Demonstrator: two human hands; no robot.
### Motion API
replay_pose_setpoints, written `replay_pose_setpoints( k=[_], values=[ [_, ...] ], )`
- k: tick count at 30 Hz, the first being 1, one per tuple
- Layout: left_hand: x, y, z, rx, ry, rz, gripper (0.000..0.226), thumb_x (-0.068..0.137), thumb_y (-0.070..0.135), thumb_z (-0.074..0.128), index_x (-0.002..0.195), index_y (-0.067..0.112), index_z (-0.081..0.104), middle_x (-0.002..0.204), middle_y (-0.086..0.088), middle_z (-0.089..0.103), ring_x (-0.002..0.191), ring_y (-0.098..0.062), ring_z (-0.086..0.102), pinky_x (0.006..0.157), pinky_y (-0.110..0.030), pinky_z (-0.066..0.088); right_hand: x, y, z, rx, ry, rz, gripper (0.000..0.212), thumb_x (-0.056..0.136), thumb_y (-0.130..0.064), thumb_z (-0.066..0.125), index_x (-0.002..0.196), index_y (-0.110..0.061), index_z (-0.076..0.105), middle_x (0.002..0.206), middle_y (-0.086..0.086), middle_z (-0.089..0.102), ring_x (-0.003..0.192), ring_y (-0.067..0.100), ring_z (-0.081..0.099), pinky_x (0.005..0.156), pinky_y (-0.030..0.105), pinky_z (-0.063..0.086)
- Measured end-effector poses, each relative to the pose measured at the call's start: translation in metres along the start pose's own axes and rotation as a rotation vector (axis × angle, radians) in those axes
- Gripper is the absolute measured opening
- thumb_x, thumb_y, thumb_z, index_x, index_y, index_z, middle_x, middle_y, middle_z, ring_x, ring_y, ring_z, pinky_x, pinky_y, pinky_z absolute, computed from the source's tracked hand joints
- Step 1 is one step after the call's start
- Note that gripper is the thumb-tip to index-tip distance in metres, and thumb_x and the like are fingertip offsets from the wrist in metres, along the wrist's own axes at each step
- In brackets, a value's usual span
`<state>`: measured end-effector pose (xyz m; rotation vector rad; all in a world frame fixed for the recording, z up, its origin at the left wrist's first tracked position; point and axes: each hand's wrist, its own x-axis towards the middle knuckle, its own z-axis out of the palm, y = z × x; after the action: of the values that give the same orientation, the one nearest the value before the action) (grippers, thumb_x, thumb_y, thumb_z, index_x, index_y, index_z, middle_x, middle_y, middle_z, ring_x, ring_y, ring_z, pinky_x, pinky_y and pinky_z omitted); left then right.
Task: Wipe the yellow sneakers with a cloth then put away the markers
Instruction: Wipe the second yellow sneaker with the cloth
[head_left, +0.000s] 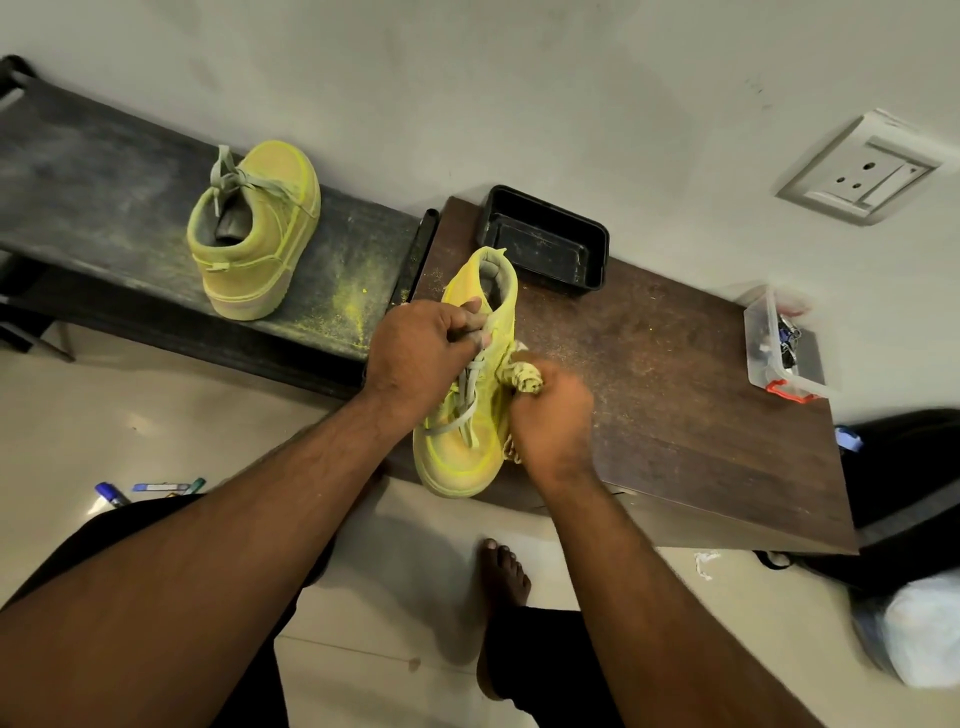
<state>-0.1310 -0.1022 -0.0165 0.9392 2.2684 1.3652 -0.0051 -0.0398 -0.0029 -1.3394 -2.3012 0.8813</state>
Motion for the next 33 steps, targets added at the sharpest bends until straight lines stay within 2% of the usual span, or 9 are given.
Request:
replay_pose_setpoints(
  k=[3, 5, 11, 15, 18, 23, 26, 30, 33],
  values=[
    [0.0, 0.0, -0.001, 0.006, 0.009, 0.005, 0.025, 0.082, 0.027, 0.072, 0.106, 0.02, 0.073, 0.11, 0.014, 0.07, 0.093, 0.01, 0.06, 0.075, 0.0, 0.041, 0.016, -0.009, 0.007, 0.355, 0.063, 0.266, 0.027, 0.088, -0.003, 0.054, 0.076, -0.021, 0.069, 0.074, 0.001, 0.07, 0.07, 0.024, 0.066, 0.062, 0.04, 0.057],
    [0.0, 0.0, -0.001, 0.016, 0.008, 0.01, 0.026, 0.082, 0.028, 0.072, 0.106, 0.02, 0.073, 0.11, 0.014, 0.07, 0.093, 0.01, 0.059, 0.075, 0.001, 0.04, 0.025, -0.013, 0.011, 0.468, 0.094, 0.301, 0.022, 0.092, -0.013, 0.057, 0.079, -0.025, 0.071, 0.077, -0.001, 0.072, 0.075, 0.022, 0.07, 0.064, 0.041, 0.059],
    [0.002, -0.002, -0.002, 0.035, 0.02, 0.024, 0.022, 0.081, 0.03, 0.073, 0.102, 0.022, 0.074, 0.108, 0.016, 0.07, 0.091, 0.009, 0.062, 0.073, -0.002, 0.044, 0.022, -0.013, -0.002, 0.03, -0.067, -0.01, 0.025, 0.091, -0.001, 0.048, 0.099, -0.011, 0.069, 0.072, -0.007, 0.063, 0.059, 0.009, 0.056, 0.051, 0.015, 0.042],
    [0.002, -0.004, 0.0, 0.041, 0.029, 0.039, 0.021, 0.082, 0.029, 0.072, 0.101, 0.021, 0.075, 0.109, 0.015, 0.07, 0.093, 0.006, 0.063, 0.076, -0.007, 0.047, -0.003, -0.009, -0.01, -0.244, -0.252, -0.046, 0.051, 0.087, 0.002, 0.048, 0.135, -0.017, 0.053, 0.121, 0.007, 0.064, 0.101, 0.026, 0.063, 0.083, 0.028, 0.047],
    [0.002, -0.004, 0.001, 0.047, 0.03, 0.045, 0.021, 0.082, 0.03, 0.072, 0.101, 0.021, 0.075, 0.109, 0.014, 0.07, 0.093, 0.006, 0.063, 0.075, -0.008, 0.047, -0.024, -0.002, -0.013, -0.292, -0.382, -0.074, 0.066, 0.079, 0.006, 0.052, 0.141, -0.016, 0.045, 0.148, 0.001, 0.042, 0.132, 0.02, 0.044, 0.106, 0.023, 0.033],
    [0.001, -0.004, 0.0, 0.043, 0.029, 0.047, 0.021, 0.083, 0.029, 0.071, 0.102, 0.02, 0.074, 0.109, 0.014, 0.07, 0.091, 0.008, 0.061, 0.076, -0.007, 0.046, -0.036, 0.004, -0.044, -0.62, -0.631, -0.371, 0.065, 0.082, -0.001, 0.053, 0.143, -0.022, 0.042, 0.151, -0.004, 0.037, 0.132, 0.019, 0.042, 0.102, 0.029, 0.04],
    [0.001, -0.004, 0.001, 0.044, 0.011, 0.067, 0.022, 0.083, 0.029, 0.071, 0.103, 0.02, 0.074, 0.109, 0.013, 0.07, 0.09, 0.008, 0.061, 0.078, -0.01, 0.047, -0.03, 0.017, -0.07, -0.488, -0.802, -0.375, 0.063, 0.077, 0.009, 0.05, 0.131, -0.022, 0.057, 0.138, -0.007, 0.054, 0.122, 0.012, 0.054, 0.1, 0.021, 0.044],
    [0.001, -0.003, 0.002, 0.024, 0.008, 0.059, 0.023, 0.083, 0.029, 0.071, 0.104, 0.02, 0.074, 0.11, 0.013, 0.07, 0.091, 0.009, 0.06, 0.081, -0.011, 0.046, -0.009, 0.018, -0.077, 0.102, -0.363, 0.072, 0.029, 0.087, 0.002, 0.058, 0.095, -0.023, 0.072, 0.09, -0.007, 0.072, 0.084, 0.011, 0.069, 0.071, 0.025, 0.057],
    [0.0, -0.002, 0.003, 0.014, 0.008, 0.04, 0.024, 0.083, 0.03, 0.071, 0.105, 0.021, 0.074, 0.109, 0.015, 0.069, 0.09, 0.011, 0.06, 0.08, -0.008, 0.045, 0.014, 0.0, -0.053, 0.426, -0.135, 0.168, 0.043, 0.086, 0.005, 0.058, 0.083, -0.036, 0.07, 0.082, -0.013, 0.072, 0.081, 0.009, 0.07, 0.072, 0.031, 0.057]
  ],
)
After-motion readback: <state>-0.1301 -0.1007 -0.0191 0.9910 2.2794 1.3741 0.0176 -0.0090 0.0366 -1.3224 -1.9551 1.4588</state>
